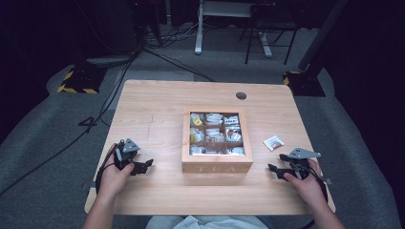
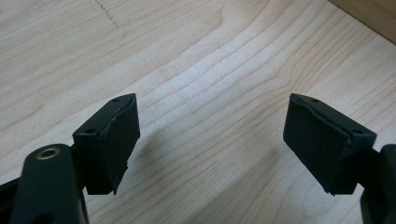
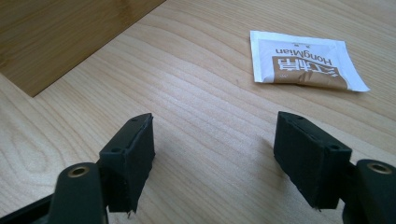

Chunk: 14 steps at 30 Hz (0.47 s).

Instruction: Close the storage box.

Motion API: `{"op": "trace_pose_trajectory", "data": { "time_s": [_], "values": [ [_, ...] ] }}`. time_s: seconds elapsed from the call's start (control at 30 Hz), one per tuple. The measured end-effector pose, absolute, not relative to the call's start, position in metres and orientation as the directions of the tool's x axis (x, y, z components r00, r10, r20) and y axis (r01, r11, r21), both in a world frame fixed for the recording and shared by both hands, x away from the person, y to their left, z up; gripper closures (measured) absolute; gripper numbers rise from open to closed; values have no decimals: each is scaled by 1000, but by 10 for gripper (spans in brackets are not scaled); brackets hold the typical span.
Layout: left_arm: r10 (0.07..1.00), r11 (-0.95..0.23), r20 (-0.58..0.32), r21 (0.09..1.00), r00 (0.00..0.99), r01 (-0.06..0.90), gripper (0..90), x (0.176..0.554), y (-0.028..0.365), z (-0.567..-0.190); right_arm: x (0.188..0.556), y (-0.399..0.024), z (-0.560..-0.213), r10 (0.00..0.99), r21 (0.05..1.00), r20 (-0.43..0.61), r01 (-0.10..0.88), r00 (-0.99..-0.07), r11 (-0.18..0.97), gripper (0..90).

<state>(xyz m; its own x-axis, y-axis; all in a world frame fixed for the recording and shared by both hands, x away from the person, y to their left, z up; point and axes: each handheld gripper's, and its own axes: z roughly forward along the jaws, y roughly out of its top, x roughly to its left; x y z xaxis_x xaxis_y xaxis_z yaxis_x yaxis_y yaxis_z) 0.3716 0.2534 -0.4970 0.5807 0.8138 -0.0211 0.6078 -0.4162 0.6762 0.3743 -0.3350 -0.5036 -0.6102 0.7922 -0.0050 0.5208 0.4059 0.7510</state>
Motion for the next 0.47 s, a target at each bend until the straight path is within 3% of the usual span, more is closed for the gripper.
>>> {"op": "trace_pose_trajectory", "data": {
  "time_s": [0.47],
  "values": [
    [840,-380,-25,686,542,621,139,374,251,-504,374,-335,-504,792,751,-6,520,-610,406,294]
  ]
}}
